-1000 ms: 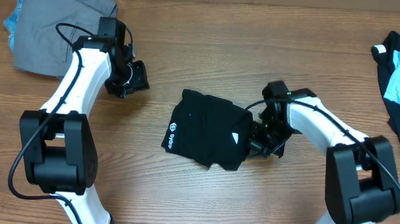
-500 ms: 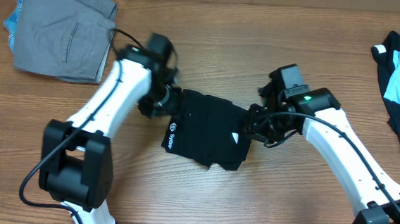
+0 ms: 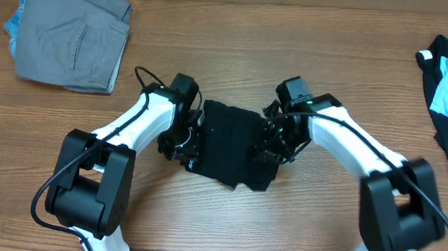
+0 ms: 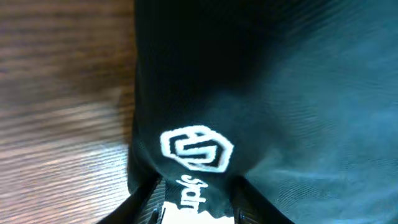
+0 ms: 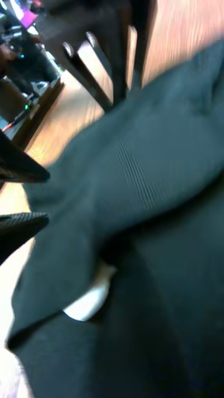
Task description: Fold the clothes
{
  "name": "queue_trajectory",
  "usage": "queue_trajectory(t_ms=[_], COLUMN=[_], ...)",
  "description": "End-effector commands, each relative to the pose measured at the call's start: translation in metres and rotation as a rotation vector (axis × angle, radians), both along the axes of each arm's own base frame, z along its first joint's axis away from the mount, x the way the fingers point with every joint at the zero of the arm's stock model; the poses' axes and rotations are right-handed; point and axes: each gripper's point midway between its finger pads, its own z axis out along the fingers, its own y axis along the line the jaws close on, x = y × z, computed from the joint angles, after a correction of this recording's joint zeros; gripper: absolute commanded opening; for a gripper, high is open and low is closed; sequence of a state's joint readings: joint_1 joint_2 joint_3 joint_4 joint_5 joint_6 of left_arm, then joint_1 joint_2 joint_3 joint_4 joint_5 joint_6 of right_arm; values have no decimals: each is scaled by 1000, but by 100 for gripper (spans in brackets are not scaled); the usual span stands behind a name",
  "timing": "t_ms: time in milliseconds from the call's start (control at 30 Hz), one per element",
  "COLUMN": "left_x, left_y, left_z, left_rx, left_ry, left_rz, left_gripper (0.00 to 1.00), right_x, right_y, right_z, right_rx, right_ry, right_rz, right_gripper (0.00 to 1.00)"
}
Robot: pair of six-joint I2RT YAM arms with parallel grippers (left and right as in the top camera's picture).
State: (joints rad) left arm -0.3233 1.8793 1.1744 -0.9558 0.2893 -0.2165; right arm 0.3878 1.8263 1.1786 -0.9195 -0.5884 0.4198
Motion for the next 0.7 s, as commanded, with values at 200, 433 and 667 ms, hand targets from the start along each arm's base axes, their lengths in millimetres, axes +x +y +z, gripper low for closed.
queue_trajectory(t_ms=[200,433,667], left_x=[-24,-29,-15], left_y=[46,79,78], left_z=[-29,-28,-5], left_rx=[134,220,190], left_ry=[148,203,137], left_rz=[123,246,268], left_gripper=[35,35,38], right_x=[-19,-12,3], right_y=[-25,-63,-65], right_z=[-45,-52,-31], right_rx=[-154,-294,-282], right_ry=[163,179,122], right_rz=[-13,-98,-120], right_gripper=[11,4,4])
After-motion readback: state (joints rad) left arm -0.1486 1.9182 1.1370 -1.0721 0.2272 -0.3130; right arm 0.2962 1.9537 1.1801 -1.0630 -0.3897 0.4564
